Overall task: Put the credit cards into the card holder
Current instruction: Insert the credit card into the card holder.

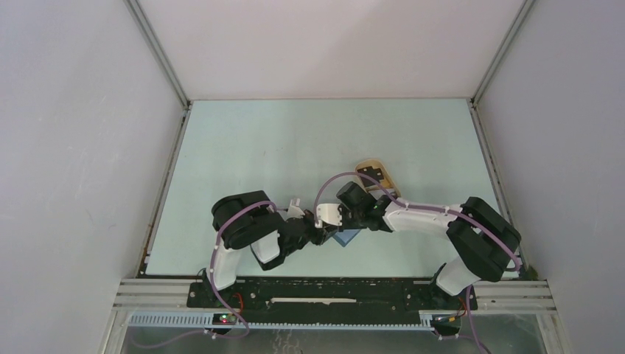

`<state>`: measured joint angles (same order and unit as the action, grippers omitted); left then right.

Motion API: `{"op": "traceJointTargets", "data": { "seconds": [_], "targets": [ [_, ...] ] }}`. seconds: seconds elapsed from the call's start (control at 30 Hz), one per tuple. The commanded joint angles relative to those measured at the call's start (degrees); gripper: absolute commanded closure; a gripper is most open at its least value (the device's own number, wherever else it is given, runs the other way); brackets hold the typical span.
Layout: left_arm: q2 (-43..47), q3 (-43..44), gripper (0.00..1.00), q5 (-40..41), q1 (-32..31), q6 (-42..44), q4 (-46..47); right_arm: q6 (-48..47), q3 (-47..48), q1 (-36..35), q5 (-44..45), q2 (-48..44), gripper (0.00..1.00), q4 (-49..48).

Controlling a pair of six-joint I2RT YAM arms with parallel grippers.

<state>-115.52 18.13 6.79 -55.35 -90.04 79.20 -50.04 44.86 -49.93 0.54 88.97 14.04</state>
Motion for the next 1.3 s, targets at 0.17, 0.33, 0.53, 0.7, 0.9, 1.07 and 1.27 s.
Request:
{"op": "traceJointTargets", "data": {
  "seconds": [0.17, 0.33, 0.53, 0.7, 0.9, 1.07, 1.27],
  "targets": [
    [0.17, -0.21, 0.98, -1.22, 0.61, 2.7, 2.86, 6.11, 5.19, 3.82, -2.29, -1.16, 0.93, 3.19],
    [5.48, -2.74, 0.95, -1.6, 1.07, 8.16, 5.12, 8.25, 6.3, 6.17, -5.96, -2.91, 0.91, 5.16],
    [14.56, -4.65, 0.94, -0.88, 1.12, 15.8, 0.99, 12.32, 8.44, 10.14, -11.34, -3.4, 0.87, 8.48],
    [26.26, -4.52, 0.93, 2.55, 0.75, 26.86, -15.0, 15.12, 10.95, 12.46, -9.12, -0.23, 0.87, 10.43],
    [46.24, -1.87, 0.91, 14.51, -1.17, 41.89, -41.33, 15.05, 11.94, 13.09, -1.98, 2.92, 0.9, 10.83],
    [56.86, -3.13, 0.75, 20.11, -1.38, 49.14, -47.33, 14.16, 12.6, 13.19, 3.93, 5.25, 0.92, 11.73],
    [59.19, -6.51, 0.02, 19.7, 0.95, 46.98, -46.12, 13.4, 12.58, 13.19, 6.59, 6.57, 0.92, 12.3]
  ]
}}
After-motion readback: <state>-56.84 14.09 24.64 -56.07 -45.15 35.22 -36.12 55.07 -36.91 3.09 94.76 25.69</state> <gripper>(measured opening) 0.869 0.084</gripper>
